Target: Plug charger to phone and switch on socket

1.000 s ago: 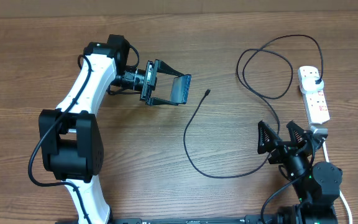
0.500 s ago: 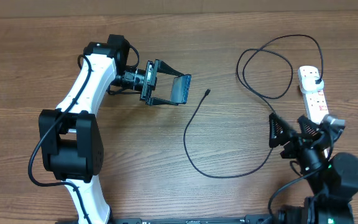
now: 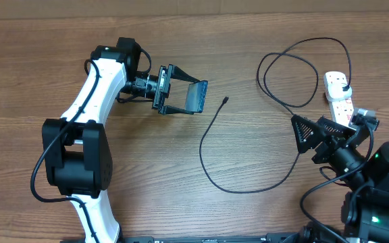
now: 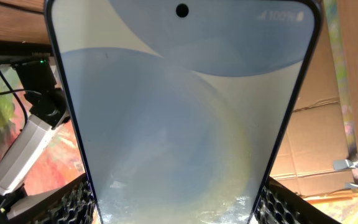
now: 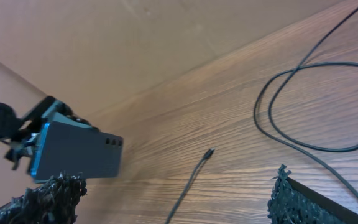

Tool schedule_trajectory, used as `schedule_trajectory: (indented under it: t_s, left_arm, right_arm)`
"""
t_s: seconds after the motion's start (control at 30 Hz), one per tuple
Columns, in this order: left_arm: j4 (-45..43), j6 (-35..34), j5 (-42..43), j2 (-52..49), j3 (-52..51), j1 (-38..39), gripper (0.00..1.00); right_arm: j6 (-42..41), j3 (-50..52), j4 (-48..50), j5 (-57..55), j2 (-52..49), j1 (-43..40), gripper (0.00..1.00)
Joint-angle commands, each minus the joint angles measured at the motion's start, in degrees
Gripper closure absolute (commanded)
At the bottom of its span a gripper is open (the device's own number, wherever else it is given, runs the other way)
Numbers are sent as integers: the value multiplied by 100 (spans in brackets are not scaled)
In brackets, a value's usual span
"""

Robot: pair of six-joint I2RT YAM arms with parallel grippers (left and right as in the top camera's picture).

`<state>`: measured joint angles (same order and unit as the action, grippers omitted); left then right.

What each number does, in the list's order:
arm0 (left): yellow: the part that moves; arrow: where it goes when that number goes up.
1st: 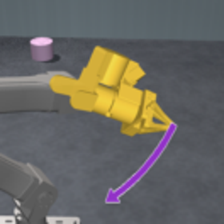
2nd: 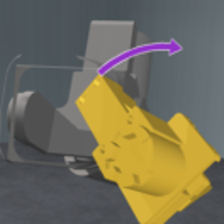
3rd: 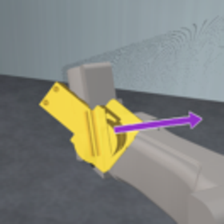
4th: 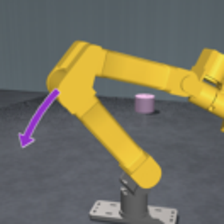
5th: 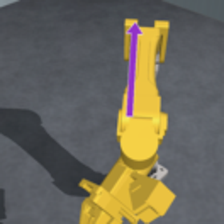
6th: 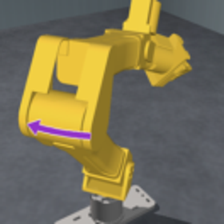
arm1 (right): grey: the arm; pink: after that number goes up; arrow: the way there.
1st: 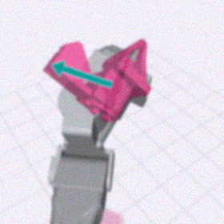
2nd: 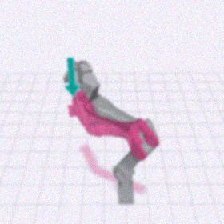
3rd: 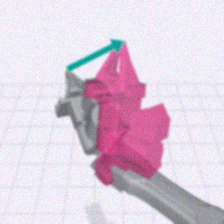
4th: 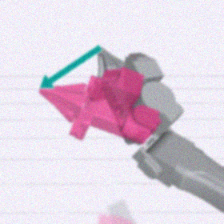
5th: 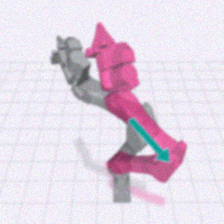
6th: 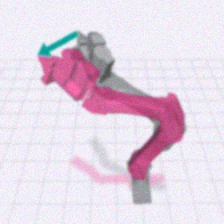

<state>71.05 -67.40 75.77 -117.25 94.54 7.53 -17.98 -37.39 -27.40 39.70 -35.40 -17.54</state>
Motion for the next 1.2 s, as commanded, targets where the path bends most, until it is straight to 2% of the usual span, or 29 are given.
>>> schedule_trajectory:
  t_s: [0.0, 0.17, 0.3, 0.5, 0.63, 0.73, 0.9, 1.03, 1.17]
  left_arm:
    - [4, 9, 26, 35, 160, 52, 30]
    - [4, -105, -481, 35, 160, 55, 30]
    - [4, -323, -1237, 35, 160, 52, 30]
    - [2, -660, -2498, 35, 160, 79, 32]
    - [4, -896, -3209, 35, 160, 138, 32]
    - [4, -1056, -3606, 35, 160, 190, 31]
    - [-37, -1150, -3985, 35, 160, 308, 31]
    - [-101, -1287, -4223, 35, 160, 417, 32]
    - [-155, -1392, -4236, 35, 160, 457, 30]
  right_arm:
    - [50, -472, -212, 197, -66, 2, 0]
    - [238, -713, -459, 201, -98, 295, 0]
    - [236, -734, -581, 201, -293, 560, 0]
    - [208, -734, -566, 553, -1067, 1075, 0]
    - [-273, -734, -476, 667, -1749, 1462, 0]
    - [-732, -734, -216, 863, -2334, 1775, 0]
    - [-2024, -732, 721, 857, -3348, 2253, 0]
    - [-2151, -732, 1543, 859, -4068, 2669, 4]
    - [-2280, -730, 1958, 726, -4590, 3003, 11]
